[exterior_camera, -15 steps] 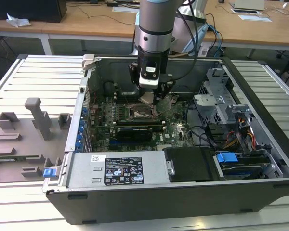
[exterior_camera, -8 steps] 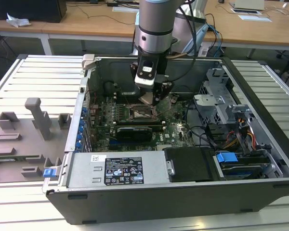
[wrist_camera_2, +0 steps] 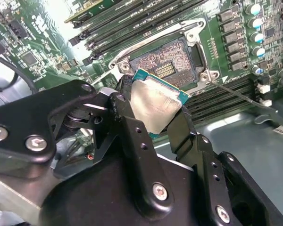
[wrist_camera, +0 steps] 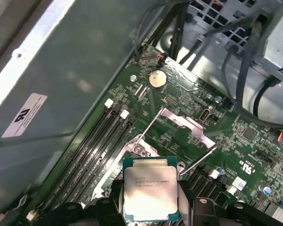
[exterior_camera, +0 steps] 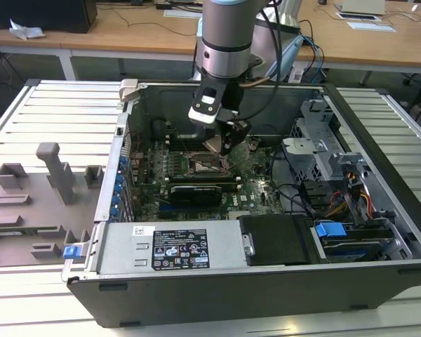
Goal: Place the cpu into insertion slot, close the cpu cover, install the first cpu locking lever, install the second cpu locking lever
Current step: 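Place the cpu into insertion slot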
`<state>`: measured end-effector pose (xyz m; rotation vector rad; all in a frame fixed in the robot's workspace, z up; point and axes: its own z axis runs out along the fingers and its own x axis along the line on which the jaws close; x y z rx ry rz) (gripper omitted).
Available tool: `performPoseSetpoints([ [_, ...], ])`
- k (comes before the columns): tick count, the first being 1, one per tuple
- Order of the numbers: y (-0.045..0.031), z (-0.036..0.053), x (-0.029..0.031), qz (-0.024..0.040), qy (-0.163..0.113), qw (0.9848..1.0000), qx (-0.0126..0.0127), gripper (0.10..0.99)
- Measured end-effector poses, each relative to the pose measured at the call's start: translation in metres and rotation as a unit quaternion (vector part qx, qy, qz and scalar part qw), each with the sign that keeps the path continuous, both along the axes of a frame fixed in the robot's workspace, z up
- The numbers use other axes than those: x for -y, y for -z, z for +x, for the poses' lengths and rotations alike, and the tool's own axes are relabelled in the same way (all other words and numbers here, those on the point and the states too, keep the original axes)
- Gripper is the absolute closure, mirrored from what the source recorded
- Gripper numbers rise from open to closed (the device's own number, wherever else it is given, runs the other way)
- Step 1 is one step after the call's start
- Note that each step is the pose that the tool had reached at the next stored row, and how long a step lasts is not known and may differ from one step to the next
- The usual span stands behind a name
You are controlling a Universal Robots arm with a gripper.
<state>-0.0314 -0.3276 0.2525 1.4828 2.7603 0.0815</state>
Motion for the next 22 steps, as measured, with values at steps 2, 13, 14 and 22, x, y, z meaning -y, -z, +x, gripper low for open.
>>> performPoseSetpoints([
  [2,0.0001,0.0,0.0,0.0,0.01,1.0,0.0,0.541],
  [13,0.0005,0.0,0.0,0.0,0.079,0.9969,0.0,0.541],
  [14,0.0005,0.0,0.0,-0.0001,0.085,0.9964,0.0,0.541],
  [22,0.0007,0.0,0.0,-0.0001,0.124,0.9923,0.0,0.541],
])
